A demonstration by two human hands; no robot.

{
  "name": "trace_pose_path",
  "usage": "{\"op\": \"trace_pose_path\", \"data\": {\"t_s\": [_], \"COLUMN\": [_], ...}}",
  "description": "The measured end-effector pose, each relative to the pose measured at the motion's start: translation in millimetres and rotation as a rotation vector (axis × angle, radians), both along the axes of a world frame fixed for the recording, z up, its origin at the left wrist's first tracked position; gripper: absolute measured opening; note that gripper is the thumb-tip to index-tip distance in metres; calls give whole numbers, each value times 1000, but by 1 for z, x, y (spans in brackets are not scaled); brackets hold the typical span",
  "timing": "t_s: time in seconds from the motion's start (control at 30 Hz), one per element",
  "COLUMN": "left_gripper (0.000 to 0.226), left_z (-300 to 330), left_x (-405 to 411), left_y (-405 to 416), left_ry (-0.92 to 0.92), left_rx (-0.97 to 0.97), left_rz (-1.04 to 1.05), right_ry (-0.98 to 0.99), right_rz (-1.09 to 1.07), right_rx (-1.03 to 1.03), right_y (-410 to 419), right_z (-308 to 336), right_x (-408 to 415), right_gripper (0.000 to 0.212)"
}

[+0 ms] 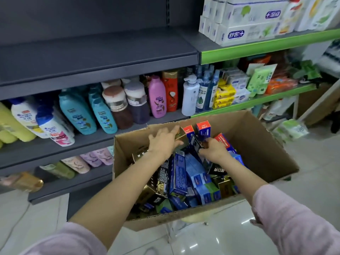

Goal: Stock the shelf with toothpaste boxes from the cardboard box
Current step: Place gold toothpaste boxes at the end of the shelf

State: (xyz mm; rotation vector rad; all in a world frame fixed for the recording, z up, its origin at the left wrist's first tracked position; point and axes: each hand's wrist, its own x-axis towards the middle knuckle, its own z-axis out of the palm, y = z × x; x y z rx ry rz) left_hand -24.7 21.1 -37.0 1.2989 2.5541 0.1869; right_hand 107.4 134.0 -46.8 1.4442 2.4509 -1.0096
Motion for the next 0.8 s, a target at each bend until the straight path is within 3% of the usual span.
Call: {"op": "trace_pose_path", "data": {"t_s": [0.1,0.2,0.23,0.33,0.43,0.6,0.7,0.8], "left_gripper": [62,57,56,53,36,24,20,13], "left_z": [13,32,42,71,102,142,158,170], "left_x": [5,1,0,-2,-7,-42,-71,-107], "left_y": [6,6,4,-7,-24,-67,-104,-148], "left_ry": [-63,-230,-309,-630,-950,-940,-867,-779], "left_rx": [163,362,427,660,789,963,1076,1061], "left_rz": [105,241,293,500,663,631,631,588], "right_ry": [371,562,607,694,841,950,974,1040], "right_rz": [-210,-299,-289,-212,-65,78,76,96], "right_rx": [-316,-579,-628,-696,-868,-955,-917,-873], "right_y": [-2,-4,-5,-12,-31,-71,-98,-138], "right_z": [14,29,38,62,87,121,137,155], "right_x": [5,5,3,-7,-27,-74,-115,-161], "right_gripper": [49,80,80,60,21,14,37,41]}}
